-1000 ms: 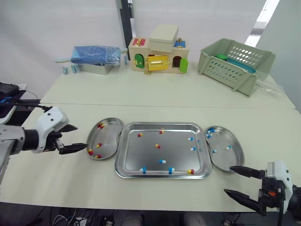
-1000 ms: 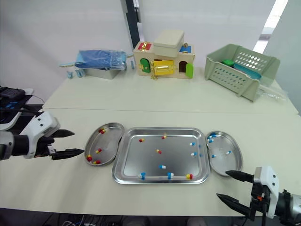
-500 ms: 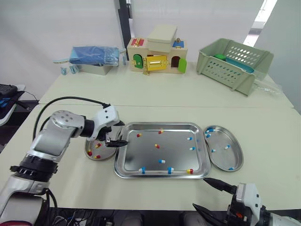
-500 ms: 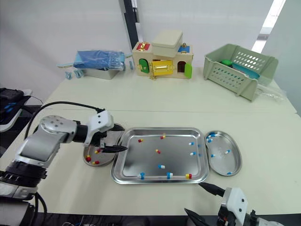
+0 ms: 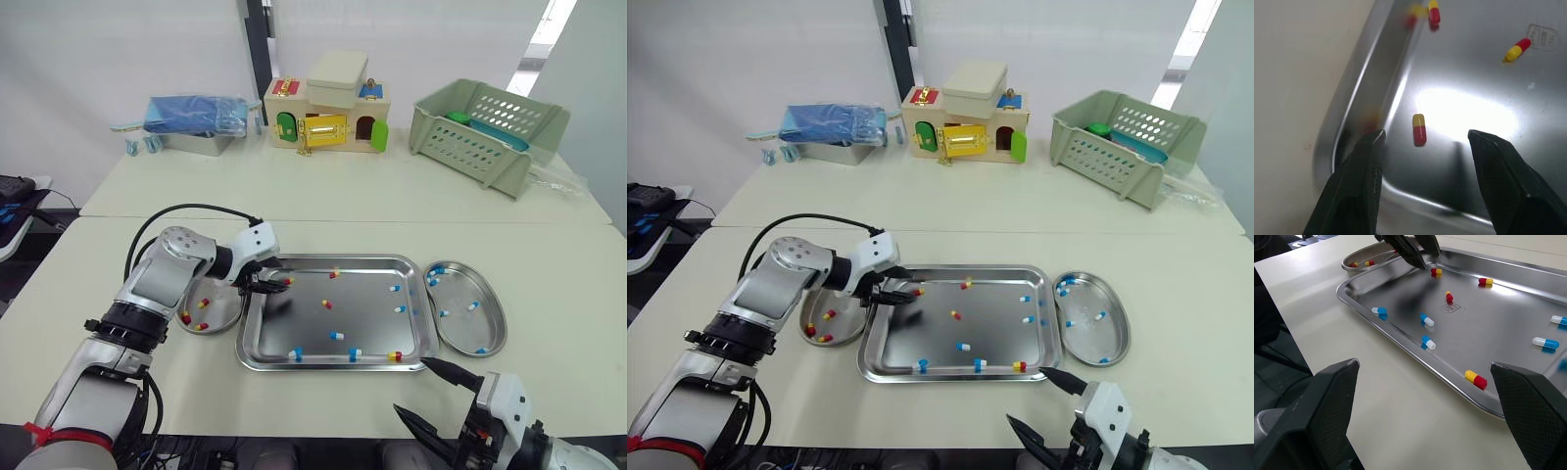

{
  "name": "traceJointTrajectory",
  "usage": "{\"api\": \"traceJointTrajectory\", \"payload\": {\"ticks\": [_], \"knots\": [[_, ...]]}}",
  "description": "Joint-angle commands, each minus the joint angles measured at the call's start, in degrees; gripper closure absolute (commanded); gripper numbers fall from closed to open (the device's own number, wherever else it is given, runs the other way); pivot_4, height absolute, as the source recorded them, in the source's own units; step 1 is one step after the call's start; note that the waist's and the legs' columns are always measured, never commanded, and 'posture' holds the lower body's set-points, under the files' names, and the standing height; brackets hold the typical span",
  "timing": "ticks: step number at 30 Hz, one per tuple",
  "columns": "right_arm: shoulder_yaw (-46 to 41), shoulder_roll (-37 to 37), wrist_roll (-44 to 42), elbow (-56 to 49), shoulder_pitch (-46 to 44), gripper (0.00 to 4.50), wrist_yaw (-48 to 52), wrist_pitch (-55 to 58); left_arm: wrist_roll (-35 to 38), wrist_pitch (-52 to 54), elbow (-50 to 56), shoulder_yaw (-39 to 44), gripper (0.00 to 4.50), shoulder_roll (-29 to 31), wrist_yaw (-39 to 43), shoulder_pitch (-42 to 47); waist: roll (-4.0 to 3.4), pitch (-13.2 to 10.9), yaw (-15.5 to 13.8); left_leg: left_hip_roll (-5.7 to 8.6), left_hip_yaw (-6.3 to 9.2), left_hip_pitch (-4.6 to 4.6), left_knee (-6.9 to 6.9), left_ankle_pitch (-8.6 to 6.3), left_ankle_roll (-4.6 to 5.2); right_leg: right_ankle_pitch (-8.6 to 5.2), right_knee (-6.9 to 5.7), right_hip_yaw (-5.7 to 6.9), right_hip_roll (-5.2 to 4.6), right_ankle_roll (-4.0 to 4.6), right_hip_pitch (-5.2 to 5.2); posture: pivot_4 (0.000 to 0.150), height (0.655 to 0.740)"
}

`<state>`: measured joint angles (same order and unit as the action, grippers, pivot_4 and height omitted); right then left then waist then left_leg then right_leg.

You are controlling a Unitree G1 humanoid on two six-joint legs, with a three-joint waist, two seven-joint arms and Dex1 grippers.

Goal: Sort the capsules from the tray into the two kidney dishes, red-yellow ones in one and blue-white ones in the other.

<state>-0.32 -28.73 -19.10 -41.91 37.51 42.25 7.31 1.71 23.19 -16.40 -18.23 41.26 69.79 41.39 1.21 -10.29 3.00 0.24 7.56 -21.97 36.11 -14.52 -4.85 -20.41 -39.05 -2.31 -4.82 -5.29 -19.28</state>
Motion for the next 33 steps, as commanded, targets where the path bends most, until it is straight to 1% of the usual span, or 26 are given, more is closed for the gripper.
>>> {"api": "traceJointTrajectory", "payload": {"ticks": [1,15,23,26,30,33], "knots": [[0.48,-0.15,-0.10,-2.47,0.47,0.00,-0.77,-0.93,-0.68,-0.38,0.28,0.38,1.58,-0.08,0.29,1.53,0.00,0.00,0.00,0.00,0.00,0.00,0.00,0.00,0.00,0.00,0.00,0.00,0.00,0.00,0.00,0.150,0.7400],[1.87,-0.64,0.38,-2.04,0.27,0.00,-1.88,-1.71,-3.06,0.13,-3.94,-0.33,1.58,-3.21,-0.69,2.06,0.00,0.00,-0.05,0.00,0.01,0.01,0.00,0.00,0.00,0.00,0.00,0.01,0.00,0.00,0.01,0.150,0.7400],[2.35,-0.21,1.11,-1.25,0.85,0.00,-2.45,-3.08,-3.12,0.18,-5.95,0.06,1.58,-4.19,-0.35,3.24,0.01,0.02,-0.19,0.01,0.02,0.03,0.03,0.00,0.00,0.00,-0.01,0.02,0.00,0.00,0.04,0.150,0.7400],[2.42,0.04,1.41,-0.55,1.23,0.00,-2.55,-4.02,-3.24,0.43,-6.35,-0.18,2.19,-4.08,0.12,3.37,0.01,0.03,-0.16,0.01,0.02,0.04,0.03,0.00,0.00,0.00,-0.02,0.02,0.00,0.00,0.05,0.150,0.7400],[2.70,0.15,1.70,-0.22,1.70,0.00,-2.53,-4.88,-3.47,0.34,-6.74,-0.30,3.44,-4.10,0.33,3.43,0.01,0.03,-0.14,0.01,0.02,0.03,0.03,0.00,0.00,0.00,-0.01,0.02,0.00,0.00,0.04,0.150,0.7400],[2.76,0.11,1.80,-0.09,1.78,0.00,-2.61,-5.18,-3.57,0.11,-6.95,-0.33,4.29,-4.13,0.37,3.49,0.01,0.03,-0.11,0.01,0.02,0.04,0.03,0.00,0.00,0.00,-0.01,0.01,0.00,0.00,0.04,0.150,0.7400]]}}
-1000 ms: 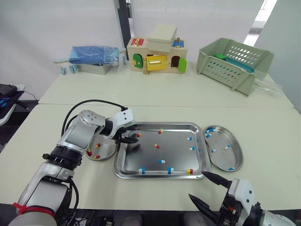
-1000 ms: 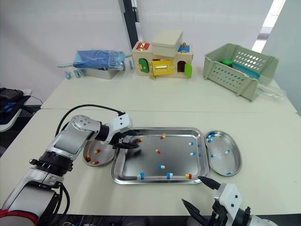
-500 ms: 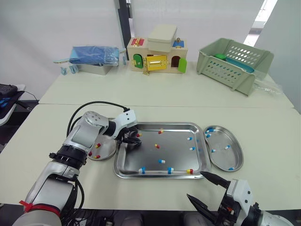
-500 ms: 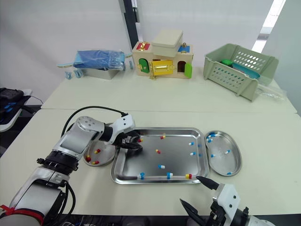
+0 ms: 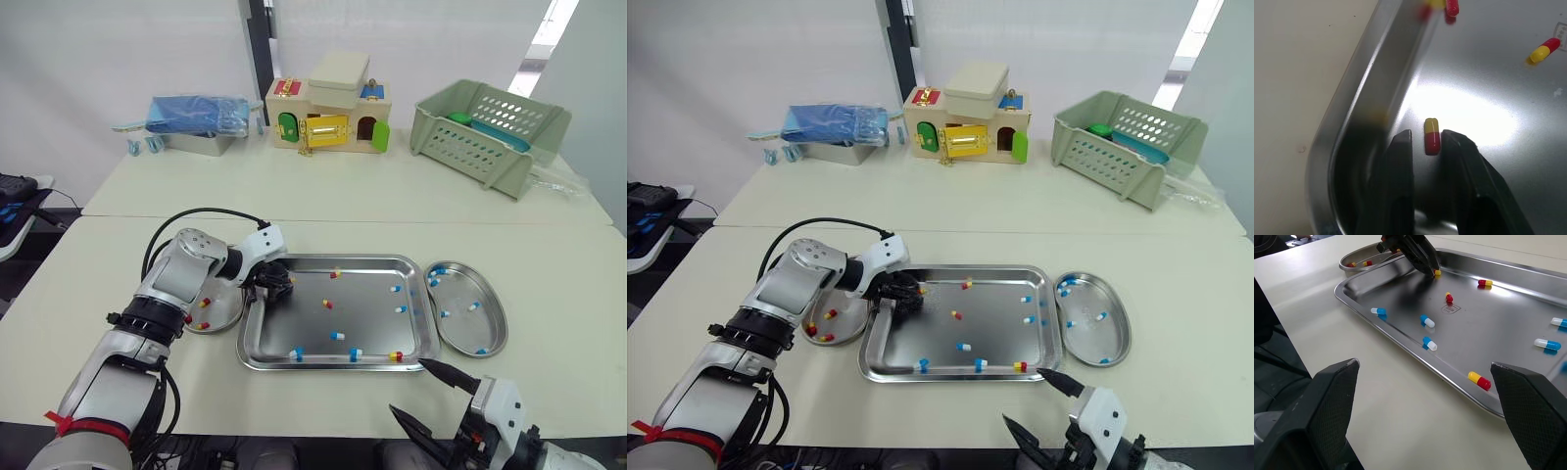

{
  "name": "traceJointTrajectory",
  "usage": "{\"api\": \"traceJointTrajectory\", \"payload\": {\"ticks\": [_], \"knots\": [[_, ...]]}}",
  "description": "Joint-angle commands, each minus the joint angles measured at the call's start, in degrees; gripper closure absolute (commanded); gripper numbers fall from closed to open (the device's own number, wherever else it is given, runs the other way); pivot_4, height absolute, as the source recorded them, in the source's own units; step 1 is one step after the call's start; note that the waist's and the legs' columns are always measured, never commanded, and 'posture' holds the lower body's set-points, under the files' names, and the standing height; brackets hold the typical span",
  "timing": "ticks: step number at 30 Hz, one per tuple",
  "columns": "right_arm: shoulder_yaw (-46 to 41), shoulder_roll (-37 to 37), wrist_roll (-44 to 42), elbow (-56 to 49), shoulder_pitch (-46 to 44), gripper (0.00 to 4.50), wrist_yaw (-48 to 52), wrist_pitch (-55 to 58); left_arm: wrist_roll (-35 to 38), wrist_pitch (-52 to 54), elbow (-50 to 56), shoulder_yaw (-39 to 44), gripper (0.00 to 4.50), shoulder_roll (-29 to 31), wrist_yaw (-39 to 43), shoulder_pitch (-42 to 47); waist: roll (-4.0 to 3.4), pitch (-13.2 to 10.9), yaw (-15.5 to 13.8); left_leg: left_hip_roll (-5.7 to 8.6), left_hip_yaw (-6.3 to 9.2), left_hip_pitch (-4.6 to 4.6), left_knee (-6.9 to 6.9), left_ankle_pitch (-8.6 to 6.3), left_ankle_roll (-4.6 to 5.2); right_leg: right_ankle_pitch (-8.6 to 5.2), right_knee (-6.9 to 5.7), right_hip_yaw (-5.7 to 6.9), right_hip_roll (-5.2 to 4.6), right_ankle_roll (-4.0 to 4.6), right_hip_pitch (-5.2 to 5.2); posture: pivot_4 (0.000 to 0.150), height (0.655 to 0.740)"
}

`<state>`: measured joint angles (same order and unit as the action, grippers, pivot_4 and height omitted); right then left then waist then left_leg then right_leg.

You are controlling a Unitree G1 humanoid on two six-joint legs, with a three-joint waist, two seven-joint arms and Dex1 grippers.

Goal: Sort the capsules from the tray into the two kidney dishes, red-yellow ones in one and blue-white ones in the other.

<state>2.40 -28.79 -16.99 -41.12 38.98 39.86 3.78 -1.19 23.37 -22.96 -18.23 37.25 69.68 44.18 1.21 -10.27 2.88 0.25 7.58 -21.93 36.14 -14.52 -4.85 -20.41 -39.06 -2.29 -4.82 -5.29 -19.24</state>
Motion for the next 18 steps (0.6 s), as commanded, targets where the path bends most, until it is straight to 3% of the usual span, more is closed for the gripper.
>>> {"api": "traceJointTrajectory", "payload": {"ticks": [1,12,18], "knots": [[0.07,0.12,-0.30,-0.85,0.32,0.00,-0.22,-1.72,-0.69,-0.34,-0.41,-0.39,4.45,-0.08,0.62,0.71,0.00,0.00,0.00,0.00,0.01,0.00,0.00,0.00,0.00,0.00,0.00,0.00,0.00,0.00,0.00,0.150,0.7400],[-0.45,-0.32,-1.01,-0.43,0.24,0.00,0.55,-2.65,1.10,1.17,3.00,1.23,4.45,0.94,2.35,0.28,0.00,0.00,0.01,0.00,0.00,-0.01,0.00,0.00,0.00,0.00,0.00,0.00,0.00,0.00,0.00,0.150,0.7400],[-1.25,-2.99,-3.05,-0.70,0.94,0.00,4.59,-3.98,5.21,8.35,11.33,5.64,4.45,5.99,3.66,-2.36,0.00,-0.01,0.25,-0.01,0.01,-0.02,0.00,0.00,0.00,0.00,0.00,0.00,0.00,0.00,-0.02,0.150,0.7400]]}}
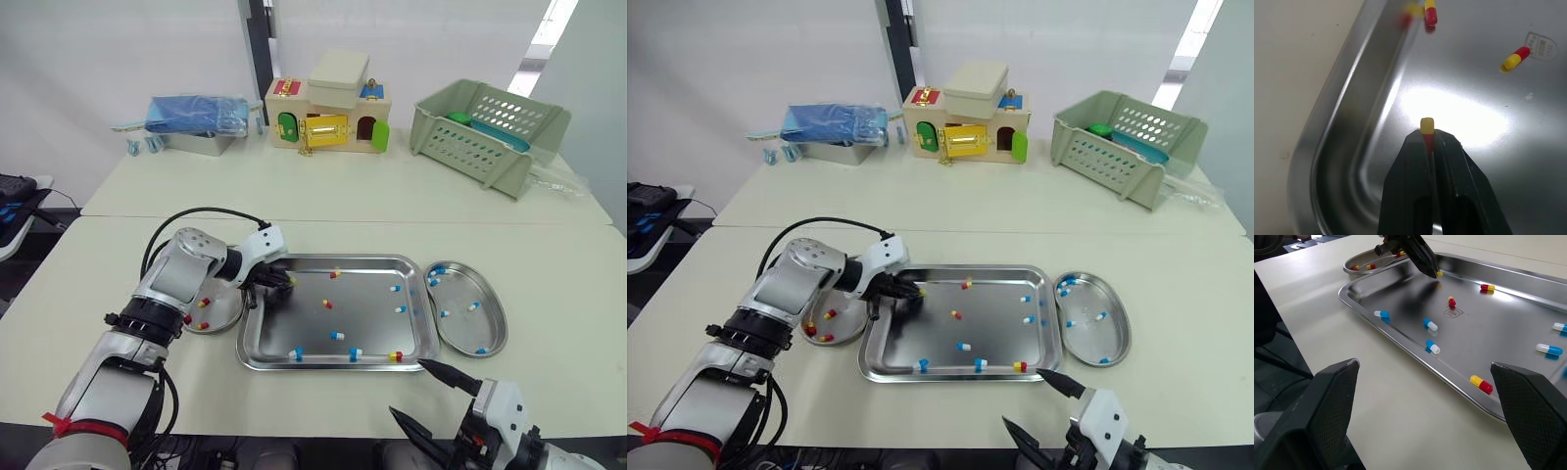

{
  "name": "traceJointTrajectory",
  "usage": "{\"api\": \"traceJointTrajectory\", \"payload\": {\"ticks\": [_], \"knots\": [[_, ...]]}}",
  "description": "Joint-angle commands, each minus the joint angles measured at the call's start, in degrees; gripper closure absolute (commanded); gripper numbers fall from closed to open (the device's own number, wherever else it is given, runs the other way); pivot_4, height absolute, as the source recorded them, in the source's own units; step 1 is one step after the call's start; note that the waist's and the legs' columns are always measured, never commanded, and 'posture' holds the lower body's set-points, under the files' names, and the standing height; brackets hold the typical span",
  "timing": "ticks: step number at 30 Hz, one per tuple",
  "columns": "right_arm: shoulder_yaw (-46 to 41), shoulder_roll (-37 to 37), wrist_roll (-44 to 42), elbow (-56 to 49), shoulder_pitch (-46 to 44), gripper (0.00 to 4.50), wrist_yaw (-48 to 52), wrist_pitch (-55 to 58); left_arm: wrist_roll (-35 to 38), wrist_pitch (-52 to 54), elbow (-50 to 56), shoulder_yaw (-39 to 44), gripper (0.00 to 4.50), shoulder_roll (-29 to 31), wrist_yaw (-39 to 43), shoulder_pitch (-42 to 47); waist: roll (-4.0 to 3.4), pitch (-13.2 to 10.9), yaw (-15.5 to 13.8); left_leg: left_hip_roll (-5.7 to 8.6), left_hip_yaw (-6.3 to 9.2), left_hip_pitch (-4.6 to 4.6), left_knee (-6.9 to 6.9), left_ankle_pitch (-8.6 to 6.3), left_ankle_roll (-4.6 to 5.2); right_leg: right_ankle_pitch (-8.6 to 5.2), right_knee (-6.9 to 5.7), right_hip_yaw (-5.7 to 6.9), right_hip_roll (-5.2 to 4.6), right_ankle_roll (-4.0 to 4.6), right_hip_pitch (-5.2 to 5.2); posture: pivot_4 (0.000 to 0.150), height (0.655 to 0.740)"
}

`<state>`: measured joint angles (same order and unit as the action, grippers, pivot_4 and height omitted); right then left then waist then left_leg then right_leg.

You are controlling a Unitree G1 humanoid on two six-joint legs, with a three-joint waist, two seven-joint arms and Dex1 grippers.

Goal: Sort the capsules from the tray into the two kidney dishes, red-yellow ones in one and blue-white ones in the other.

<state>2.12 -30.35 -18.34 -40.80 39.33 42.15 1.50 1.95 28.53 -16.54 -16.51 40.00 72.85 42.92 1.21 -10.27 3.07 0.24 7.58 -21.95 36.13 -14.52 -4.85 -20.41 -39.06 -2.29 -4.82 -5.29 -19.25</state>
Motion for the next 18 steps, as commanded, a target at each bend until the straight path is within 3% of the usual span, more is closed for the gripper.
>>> {"api": "traceJointTrajectory", "payload": {"ticks": [1,9,18], "knots": [[-1.18,-2.39,-1.99,-0.90,0.57,0.00,3.33,-1.73,2.88,4.79,6.86,5.14,4.45,4.94,0.57,-2.22,0.00,0.00,0.27,0.00,0.00,0.00,0.00,0.00,0.00,0.00,0.00,0.00,0.00,0.00,0.00,0.150,0.7400],[-3.53,-6.92,-4.98,2.54,-3.52,0.00,8.63,-1.74,7.47,14.22,17.98,15.20,4.45,14.84,-3.14,-12.99,0.00,0.00,0.11,-0.02,0.00,0.03,-0.01,0.00,0.01,0.00,0.02,-0.02,0.00,0.00,0.05,0.150,0.7400],[-3.58,-7.94,-6.61,5.69,-7.37,0.00,11.54,-1.14,10.31,16.11,22.42,20.55,4.45,17.04,-8.33,-22.71,0.02,0.00,-0.29,-0.02,0.00,0.02,-0.01,-0.01,0.01,0.00,0.02,0.00,-0.01,0.00,0.04,0.150,0.7400]]}}
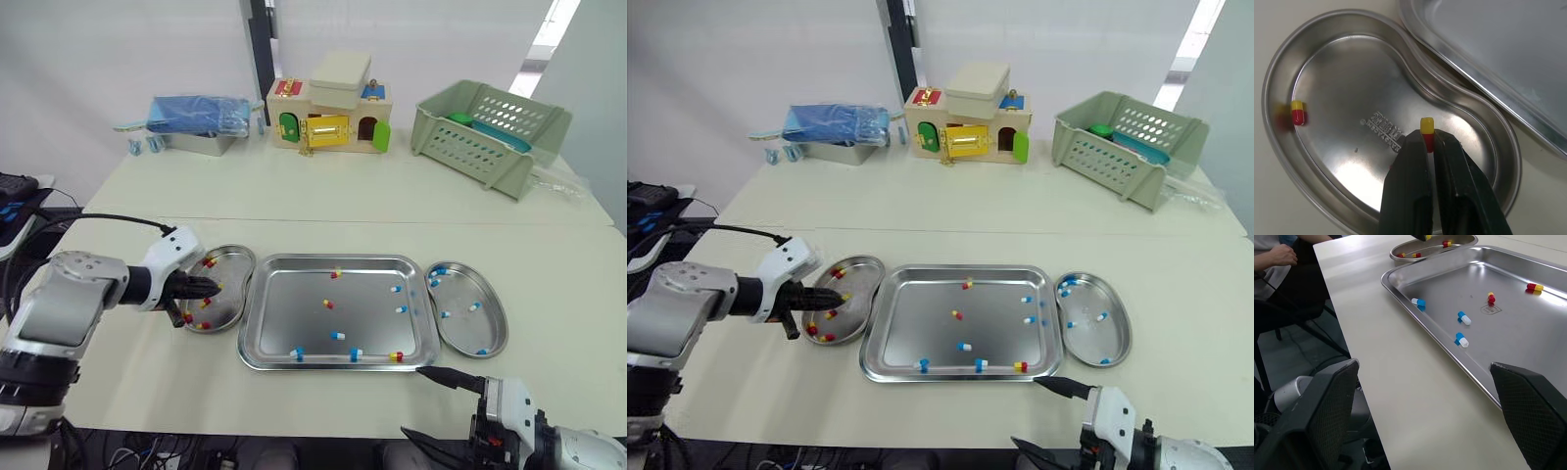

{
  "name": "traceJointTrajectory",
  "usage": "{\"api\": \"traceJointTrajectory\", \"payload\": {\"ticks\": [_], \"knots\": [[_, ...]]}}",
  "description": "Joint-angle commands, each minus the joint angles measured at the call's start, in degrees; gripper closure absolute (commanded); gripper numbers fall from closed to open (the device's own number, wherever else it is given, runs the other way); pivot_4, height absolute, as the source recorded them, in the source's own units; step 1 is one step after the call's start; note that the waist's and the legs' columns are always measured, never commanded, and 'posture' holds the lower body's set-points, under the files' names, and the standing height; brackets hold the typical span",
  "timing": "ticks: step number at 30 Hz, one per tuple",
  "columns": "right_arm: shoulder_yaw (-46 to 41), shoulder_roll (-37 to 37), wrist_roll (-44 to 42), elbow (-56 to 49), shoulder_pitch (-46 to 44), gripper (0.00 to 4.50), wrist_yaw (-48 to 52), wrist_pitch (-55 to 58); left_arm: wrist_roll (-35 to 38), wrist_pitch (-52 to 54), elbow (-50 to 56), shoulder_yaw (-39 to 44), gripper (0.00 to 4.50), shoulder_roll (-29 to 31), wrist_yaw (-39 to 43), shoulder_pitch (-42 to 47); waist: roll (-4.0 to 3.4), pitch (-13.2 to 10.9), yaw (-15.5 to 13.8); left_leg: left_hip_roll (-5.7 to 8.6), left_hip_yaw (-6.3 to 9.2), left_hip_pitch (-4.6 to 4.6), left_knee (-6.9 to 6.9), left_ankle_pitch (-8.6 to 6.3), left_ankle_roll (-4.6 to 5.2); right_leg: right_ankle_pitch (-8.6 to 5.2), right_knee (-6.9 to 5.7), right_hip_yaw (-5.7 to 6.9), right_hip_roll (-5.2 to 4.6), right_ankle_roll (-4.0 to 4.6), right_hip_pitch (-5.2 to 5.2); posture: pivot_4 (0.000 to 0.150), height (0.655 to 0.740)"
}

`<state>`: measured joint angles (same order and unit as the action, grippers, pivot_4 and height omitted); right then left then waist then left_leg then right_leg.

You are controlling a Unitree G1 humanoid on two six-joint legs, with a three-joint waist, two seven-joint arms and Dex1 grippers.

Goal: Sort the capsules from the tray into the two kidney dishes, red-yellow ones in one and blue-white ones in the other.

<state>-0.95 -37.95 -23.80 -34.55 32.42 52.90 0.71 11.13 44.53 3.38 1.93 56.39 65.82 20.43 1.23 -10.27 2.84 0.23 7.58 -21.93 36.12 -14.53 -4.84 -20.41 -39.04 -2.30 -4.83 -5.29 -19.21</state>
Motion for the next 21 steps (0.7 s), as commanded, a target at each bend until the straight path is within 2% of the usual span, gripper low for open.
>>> {"api": "traceJointTrajectory", "payload": {"ticks": [1,21], "knots": [[-0.70,-0.23,-1.14,-0.37,-0.69,0.00,0.68,-0.39,1.35,0.07,2.57,2.03,4.45,0.59,-1.73,-0.37,0.00,0.00,-0.10,0.00,0.01,-0.01,0.00,0.00,0.00,0.00,0.00,0.01,0.00,0.00,0.00,0.150,0.7400],[-3.31,0.67,-1.18,0.03,0.40,0.00,-0.38,-1.18,2.07,-1.38,0.52,-0.19,4.45,1.23,-3.77,0.16,0.00,0.00,-0.11,0.00,-0.01,0.00,-0.01,0.00,0.00,0.00,-0.01,0.00,0.00,0.00,-0.02,0.150,0.7400]]}}
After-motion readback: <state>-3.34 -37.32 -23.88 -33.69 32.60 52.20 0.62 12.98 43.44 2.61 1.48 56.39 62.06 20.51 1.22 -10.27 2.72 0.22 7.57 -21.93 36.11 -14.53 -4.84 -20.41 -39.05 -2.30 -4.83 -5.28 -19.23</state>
